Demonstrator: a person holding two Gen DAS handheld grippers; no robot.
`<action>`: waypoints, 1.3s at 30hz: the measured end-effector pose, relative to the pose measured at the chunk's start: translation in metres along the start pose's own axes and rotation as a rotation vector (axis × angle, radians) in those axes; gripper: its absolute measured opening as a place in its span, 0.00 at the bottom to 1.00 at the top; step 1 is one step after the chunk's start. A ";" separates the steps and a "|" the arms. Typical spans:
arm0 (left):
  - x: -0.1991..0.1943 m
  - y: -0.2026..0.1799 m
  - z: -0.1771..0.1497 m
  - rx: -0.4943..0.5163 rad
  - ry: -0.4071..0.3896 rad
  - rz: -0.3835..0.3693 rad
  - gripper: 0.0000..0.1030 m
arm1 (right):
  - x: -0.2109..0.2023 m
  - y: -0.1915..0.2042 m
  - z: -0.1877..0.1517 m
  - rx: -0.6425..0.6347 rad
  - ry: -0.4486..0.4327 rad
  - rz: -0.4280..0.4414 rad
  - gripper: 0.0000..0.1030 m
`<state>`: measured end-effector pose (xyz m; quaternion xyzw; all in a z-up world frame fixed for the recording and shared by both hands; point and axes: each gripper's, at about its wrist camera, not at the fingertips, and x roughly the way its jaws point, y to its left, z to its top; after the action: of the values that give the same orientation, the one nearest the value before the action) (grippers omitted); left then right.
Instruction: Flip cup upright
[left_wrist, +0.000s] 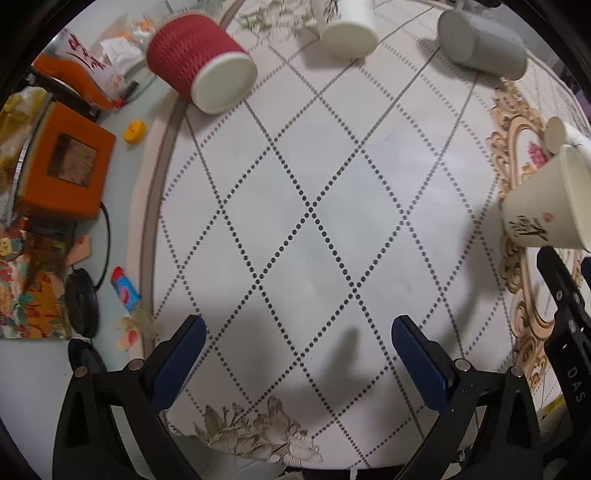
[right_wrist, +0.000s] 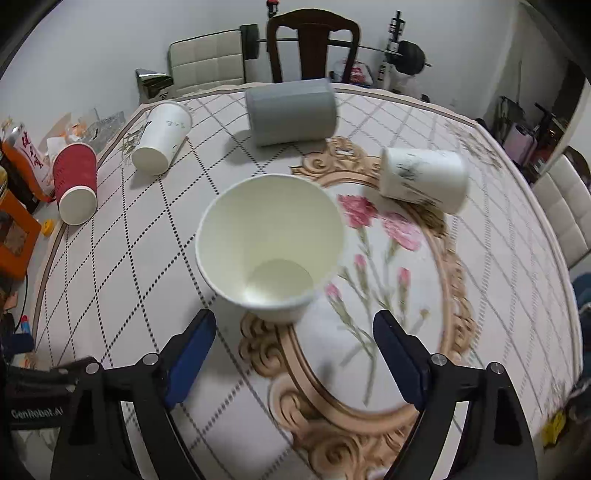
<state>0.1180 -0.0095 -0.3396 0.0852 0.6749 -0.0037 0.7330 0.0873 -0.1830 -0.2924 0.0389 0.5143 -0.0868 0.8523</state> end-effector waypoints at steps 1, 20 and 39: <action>-0.008 -0.002 -0.004 0.004 -0.015 -0.001 1.00 | -0.007 -0.003 -0.002 0.003 0.007 -0.009 0.93; -0.236 0.026 -0.092 -0.031 -0.382 -0.039 1.00 | -0.258 -0.055 -0.014 0.007 -0.083 -0.050 1.00; -0.343 0.032 -0.163 -0.066 -0.544 -0.078 1.00 | -0.410 -0.074 -0.029 -0.014 -0.217 -0.041 1.00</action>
<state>-0.0702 0.0060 -0.0088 0.0309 0.4557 -0.0327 0.8890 -0.1388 -0.2073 0.0577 0.0127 0.4203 -0.1043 0.9013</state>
